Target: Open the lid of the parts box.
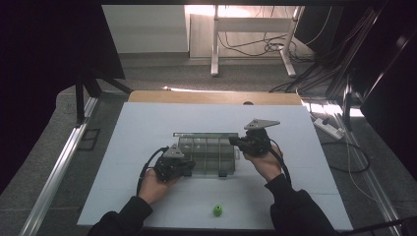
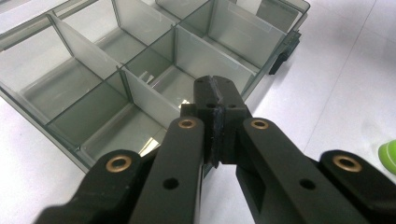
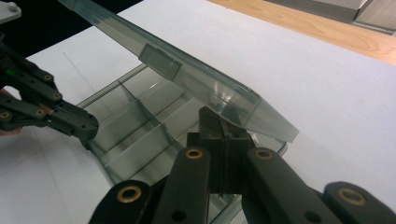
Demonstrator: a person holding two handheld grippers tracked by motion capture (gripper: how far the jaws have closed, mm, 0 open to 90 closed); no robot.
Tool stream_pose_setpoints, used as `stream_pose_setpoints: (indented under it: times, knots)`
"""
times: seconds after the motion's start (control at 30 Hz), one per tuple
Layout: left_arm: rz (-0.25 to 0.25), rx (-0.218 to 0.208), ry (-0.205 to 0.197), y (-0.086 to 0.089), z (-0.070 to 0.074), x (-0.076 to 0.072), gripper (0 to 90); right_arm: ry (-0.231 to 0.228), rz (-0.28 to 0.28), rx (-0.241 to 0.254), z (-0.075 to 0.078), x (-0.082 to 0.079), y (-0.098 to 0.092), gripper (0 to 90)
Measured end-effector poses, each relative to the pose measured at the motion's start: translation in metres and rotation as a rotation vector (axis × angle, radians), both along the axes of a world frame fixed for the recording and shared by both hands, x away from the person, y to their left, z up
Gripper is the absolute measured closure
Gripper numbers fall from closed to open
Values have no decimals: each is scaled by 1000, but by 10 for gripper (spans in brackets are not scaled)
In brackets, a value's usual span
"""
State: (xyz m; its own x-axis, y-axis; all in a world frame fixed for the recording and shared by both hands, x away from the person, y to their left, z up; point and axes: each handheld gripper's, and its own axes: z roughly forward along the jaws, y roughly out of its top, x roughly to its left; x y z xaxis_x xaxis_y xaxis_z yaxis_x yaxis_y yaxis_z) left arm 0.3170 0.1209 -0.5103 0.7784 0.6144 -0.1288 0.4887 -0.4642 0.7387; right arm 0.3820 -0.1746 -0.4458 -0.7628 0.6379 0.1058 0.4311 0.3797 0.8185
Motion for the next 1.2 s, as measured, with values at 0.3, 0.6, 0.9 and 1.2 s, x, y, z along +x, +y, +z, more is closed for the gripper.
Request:
stream_pose_setpoints:
  times: [0.3, 0.6, 0.9, 1.2]
  knots:
    - [-1, -3, 1, 0, 0, 0, 887, -8, -4, 2, 0, 10, 2, 893]
    - [-4, -8, 3, 1, -1, 1, 887, -14, -6, 0, 0, 18, 6, 894]
    - [-3, -16, 10, 1, -1, 1, 887, -25, -23, 8, 3, 28, 6, 893]
    - [-5, -20, 15, 1, -1, 2, 887, -26, -31, 18, 4, 37, 7, 893]
